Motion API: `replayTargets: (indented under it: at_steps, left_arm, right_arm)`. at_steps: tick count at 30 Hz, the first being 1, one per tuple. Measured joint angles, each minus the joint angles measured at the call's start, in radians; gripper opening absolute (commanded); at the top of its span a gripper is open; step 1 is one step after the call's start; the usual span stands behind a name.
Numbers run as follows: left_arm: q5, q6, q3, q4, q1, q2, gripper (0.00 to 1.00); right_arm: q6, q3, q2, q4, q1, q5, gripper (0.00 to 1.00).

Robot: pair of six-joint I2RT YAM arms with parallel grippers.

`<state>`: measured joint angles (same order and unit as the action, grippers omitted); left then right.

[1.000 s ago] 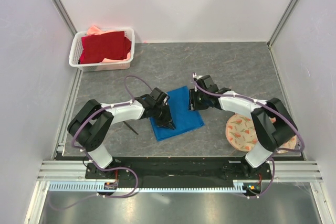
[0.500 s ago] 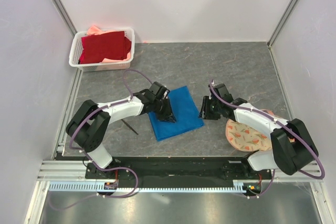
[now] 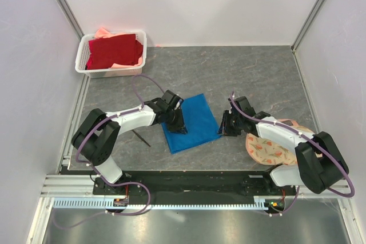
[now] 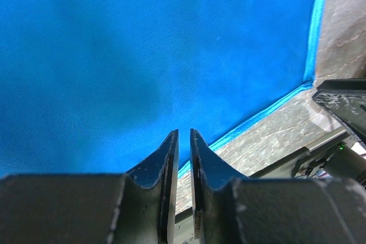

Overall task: Fold the napkin into a case and place the utensils inside
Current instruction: Pick up the top corner of the square-folded napkin from the center of the board.

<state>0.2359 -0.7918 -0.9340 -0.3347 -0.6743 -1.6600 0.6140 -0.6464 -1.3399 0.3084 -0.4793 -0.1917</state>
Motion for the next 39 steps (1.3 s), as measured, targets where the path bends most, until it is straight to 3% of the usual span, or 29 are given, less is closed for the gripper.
replayTargets:
  at_steps: [32,39]
  left_arm:
    - [0.001,0.0,0.042,0.0,0.0,0.0,0.2]
    - [0.002,0.0,0.044,0.002,0.0,0.0,0.2]
  right_arm:
    - [-0.001,0.018,-0.047,-0.061,0.005,-0.021,0.37]
    - [-0.009,0.018,-0.051,-0.066,0.005,-0.021,0.25]
